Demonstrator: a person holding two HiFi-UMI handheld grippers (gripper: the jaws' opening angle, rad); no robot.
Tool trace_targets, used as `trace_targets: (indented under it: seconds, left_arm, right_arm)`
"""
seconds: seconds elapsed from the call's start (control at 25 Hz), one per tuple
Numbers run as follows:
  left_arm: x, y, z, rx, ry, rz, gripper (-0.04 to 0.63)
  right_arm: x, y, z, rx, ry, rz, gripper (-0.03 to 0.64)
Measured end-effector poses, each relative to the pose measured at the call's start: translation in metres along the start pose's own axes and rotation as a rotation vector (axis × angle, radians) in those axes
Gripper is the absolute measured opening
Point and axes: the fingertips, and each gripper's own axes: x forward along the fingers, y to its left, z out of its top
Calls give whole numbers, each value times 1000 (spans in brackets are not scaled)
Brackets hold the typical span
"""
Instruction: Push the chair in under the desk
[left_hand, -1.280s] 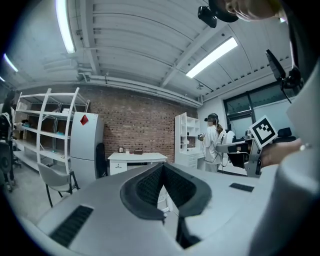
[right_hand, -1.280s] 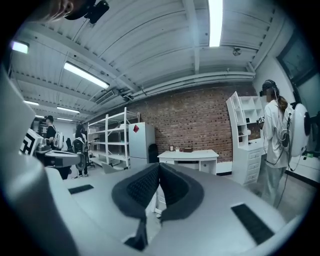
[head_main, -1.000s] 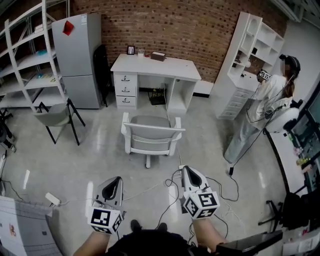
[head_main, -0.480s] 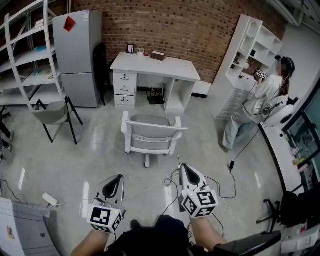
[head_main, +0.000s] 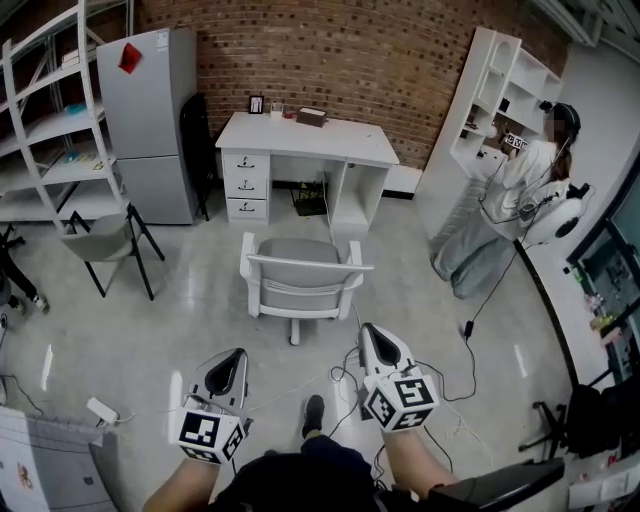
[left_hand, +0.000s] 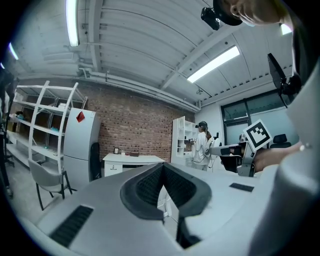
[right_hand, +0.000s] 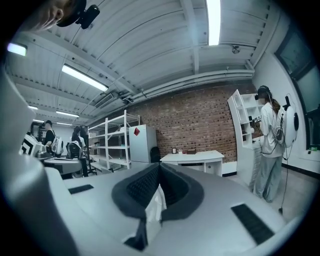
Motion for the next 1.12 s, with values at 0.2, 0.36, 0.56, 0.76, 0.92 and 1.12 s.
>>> trace_targets:
  seconds: [0.2,0.36,0.56,0.76,0.92,1.12]
  left_arm:
    - [34,6,0,-8,21,2,6]
    - [69,12,7,-4,28,5,6]
    - [117,14,7,-5,46,10,6]
    - [164,15,-4,-13,67,-5,6]
    - [204,19,-15,-13,97,-3,6]
    - [241,25,-16,19,127,13,6]
  right_arm:
    - [29,-21,5,5,-11,10,8]
    - [57,-43,10,16,-11,26,8]
    - [85,-73,13,-3,5,40,8]
    - [114,-101,-1,-3,50,48,8]
    - [139,-121,-10,-18,75,66,8]
    - [166,-142,-10,-21,97,104,9]
